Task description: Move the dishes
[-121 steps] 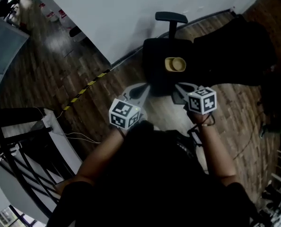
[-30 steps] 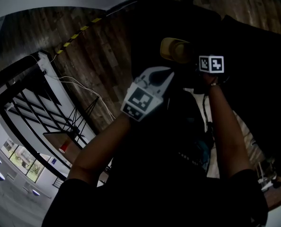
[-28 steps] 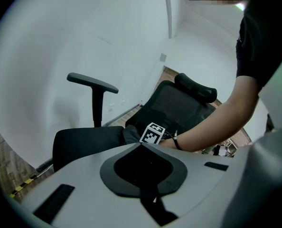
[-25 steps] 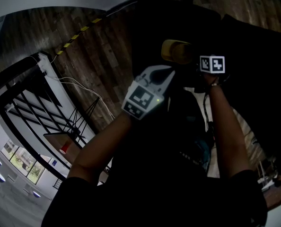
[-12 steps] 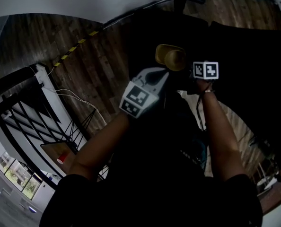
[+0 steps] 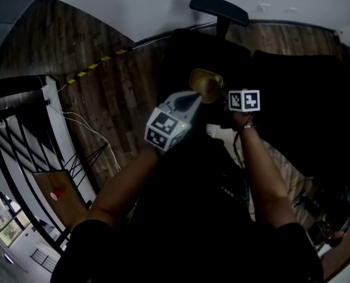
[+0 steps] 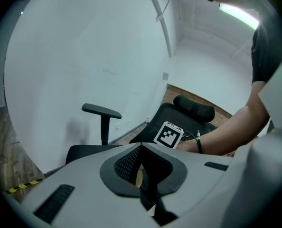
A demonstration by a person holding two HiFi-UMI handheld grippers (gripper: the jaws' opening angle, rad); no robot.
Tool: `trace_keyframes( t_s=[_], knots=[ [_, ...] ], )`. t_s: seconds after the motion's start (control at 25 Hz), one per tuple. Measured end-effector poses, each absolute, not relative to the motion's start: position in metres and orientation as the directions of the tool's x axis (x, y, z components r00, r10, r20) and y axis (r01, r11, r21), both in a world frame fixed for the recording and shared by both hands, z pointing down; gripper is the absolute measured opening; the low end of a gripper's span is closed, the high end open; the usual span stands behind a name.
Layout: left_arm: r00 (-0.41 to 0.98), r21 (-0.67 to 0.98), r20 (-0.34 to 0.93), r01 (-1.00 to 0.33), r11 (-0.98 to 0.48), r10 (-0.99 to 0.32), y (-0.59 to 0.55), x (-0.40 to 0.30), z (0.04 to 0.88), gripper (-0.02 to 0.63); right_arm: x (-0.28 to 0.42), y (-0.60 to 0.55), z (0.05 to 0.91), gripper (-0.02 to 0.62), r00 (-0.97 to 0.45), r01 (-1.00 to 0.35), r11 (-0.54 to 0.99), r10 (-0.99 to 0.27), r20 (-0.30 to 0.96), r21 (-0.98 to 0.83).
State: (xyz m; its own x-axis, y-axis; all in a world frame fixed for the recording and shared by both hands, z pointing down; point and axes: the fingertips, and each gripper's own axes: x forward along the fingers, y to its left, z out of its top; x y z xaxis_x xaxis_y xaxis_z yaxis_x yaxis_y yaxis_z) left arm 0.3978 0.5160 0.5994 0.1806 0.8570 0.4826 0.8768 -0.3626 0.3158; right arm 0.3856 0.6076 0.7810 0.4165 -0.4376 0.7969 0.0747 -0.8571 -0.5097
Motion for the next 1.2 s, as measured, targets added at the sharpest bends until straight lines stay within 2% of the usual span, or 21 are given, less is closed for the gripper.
trace_keyframes(
  t_s=[0.36,0.64,1.0,1.2],
  knots=[
    [0.450,0.284,0.463,0.741,-0.609,0.764,0.450,0.356,0.572,-0.005,0.380,0.560,0.721,0.014,0.375,-0.169,-0.843,-0.535,0.757,-0.511],
    [0.636,0.313,0.432,0.559,-0.768,0.639,0.376,0.320,0.549,-0.005,0.383,0.493,0.676,0.014,0.307,-0.369,-0.788,-0.604,0.736,-0.493],
    [0.802,0.325,0.393,0.337,-0.884,0.450,0.260,0.277,0.528,-0.005,0.375,0.357,0.637,0.014,0.173,-0.587,-0.652,-0.680,0.713,-0.480],
    [0.853,0.315,0.386,0.236,-0.919,0.351,0.172,0.240,0.524,-0.005,0.354,0.263,0.632,0.014,0.102,-0.664,-0.583,-0.691,0.715,-0.468]
  ],
)
